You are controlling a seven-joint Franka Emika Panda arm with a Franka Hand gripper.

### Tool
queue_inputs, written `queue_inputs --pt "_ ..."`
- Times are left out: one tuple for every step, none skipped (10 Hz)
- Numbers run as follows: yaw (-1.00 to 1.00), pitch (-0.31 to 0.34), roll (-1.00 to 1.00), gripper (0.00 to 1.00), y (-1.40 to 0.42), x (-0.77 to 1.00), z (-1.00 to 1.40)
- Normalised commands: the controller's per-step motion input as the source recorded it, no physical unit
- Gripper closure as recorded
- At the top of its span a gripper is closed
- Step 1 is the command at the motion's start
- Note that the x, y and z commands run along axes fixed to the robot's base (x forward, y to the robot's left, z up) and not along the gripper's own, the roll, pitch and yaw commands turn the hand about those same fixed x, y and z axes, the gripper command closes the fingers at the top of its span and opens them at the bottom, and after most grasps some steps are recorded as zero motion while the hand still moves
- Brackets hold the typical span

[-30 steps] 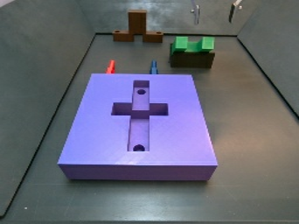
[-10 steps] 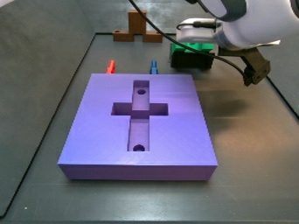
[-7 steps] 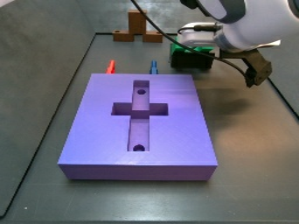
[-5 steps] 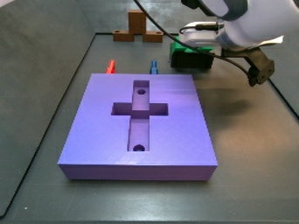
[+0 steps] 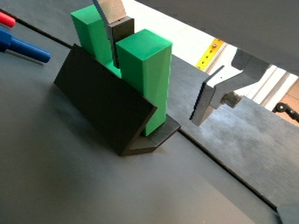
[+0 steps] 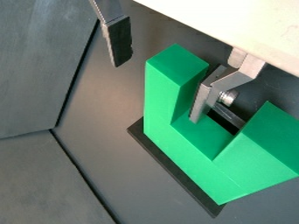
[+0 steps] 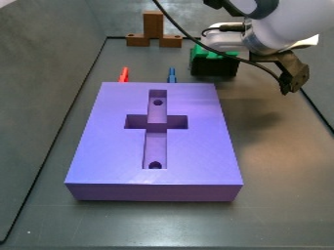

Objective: Pick up the green object. Move up. Place the green object on the fixture. Regrasp the green object. Move to above the board. Insert the green object.
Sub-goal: Regrasp the green object.

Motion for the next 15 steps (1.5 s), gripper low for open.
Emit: queue_inputs --pt "0.00 -0.034 0.03 0.00 0.00 -0.04 0.00" --pt "0.00 0.000 0.00 1.00 0.00 0.00 0.00" --pt "0.00 0.000 0.00 1.00 0.00 0.00 0.00" --pt "0.00 0.000 0.00 1.00 0.00 0.00 0.00" --pt "0.00 0.000 0.00 1.00 0.00 0.00 0.00" --pt "0.00 0.000 0.00 1.00 0.00 0.00 0.00" --pt "0.00 0.000 0.00 1.00 0.00 0.00 0.00" --pt "0.00 0.000 0.00 1.00 0.00 0.00 0.00" --pt "0.00 0.000 0.00 1.00 0.00 0.00 0.00" --pt "0.00 0.000 0.00 1.00 0.00 0.00 0.00" --pt "0.00 0.000 0.00 1.00 0.00 0.00 0.00" --pt "0.00 0.000 0.00 1.00 0.00 0.00 0.00" --pt "0.00 0.000 0.00 1.00 0.00 0.00 0.00" --pt "0.00 0.000 0.00 1.00 0.00 0.00 0.00" --pt "0.00 0.000 0.00 1.00 0.00 0.00 0.00"
